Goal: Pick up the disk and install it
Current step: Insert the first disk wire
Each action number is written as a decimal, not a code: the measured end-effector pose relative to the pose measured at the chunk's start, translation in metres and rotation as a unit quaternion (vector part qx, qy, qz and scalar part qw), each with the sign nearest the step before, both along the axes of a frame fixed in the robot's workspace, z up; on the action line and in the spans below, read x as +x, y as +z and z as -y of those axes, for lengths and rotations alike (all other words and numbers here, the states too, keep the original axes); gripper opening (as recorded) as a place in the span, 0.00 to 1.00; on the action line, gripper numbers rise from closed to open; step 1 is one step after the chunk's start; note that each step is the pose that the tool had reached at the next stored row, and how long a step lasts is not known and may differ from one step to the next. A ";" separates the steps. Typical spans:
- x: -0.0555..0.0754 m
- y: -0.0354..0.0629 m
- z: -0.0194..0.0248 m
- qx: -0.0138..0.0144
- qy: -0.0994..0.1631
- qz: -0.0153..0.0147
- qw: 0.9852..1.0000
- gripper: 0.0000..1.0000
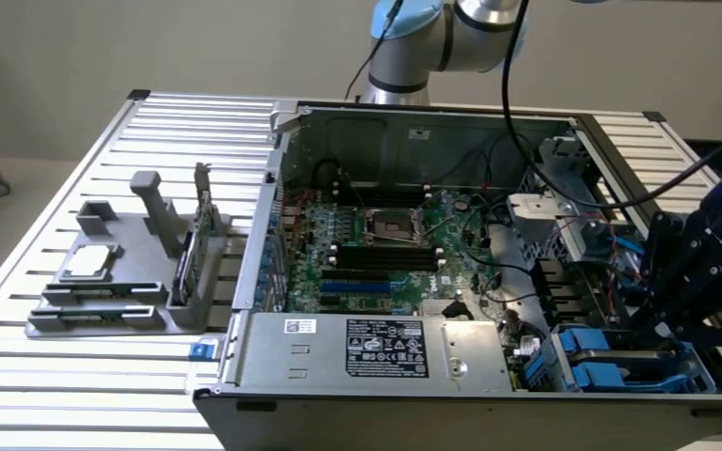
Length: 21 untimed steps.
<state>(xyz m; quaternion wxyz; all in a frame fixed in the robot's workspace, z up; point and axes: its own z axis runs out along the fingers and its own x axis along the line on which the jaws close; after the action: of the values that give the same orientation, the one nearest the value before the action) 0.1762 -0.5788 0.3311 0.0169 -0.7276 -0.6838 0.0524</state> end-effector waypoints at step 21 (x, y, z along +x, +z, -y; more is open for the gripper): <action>0.000 0.0121 0.0014 0.001 0.000 -0.011 1.000 0.48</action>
<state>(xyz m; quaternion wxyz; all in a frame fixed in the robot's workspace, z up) 0.1762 -0.5802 0.3432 0.0252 -0.7270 -0.6836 0.0598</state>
